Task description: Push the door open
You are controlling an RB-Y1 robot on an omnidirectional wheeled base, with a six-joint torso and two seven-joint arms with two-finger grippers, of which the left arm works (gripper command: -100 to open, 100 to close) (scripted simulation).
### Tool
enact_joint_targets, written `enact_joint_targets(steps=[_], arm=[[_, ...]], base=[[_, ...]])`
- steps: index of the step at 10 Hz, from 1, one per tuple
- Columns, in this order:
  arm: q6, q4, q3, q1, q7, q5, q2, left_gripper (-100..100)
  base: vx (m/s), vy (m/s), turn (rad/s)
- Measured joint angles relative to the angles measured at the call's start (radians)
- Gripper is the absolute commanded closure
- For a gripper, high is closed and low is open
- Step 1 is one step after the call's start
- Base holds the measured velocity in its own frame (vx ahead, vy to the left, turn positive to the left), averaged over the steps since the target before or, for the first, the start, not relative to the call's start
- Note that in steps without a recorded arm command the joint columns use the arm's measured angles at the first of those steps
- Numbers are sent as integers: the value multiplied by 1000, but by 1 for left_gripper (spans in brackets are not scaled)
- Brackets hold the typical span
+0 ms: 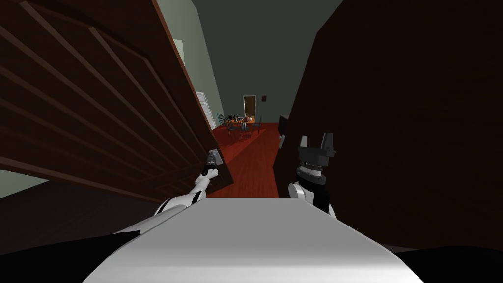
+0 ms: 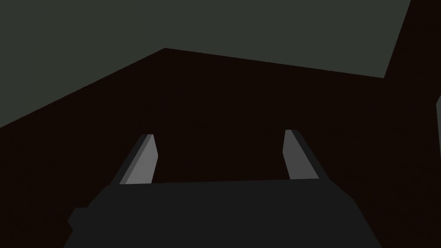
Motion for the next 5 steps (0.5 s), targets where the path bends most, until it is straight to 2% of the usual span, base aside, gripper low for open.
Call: enact_joint_targets(steps=[2,5], arm=[[-6,7,5,-2,4,1,8,100],[-6,14,22,-1,-12,7,0,100]], base=[[81,-21,50],[165,-8,72]])
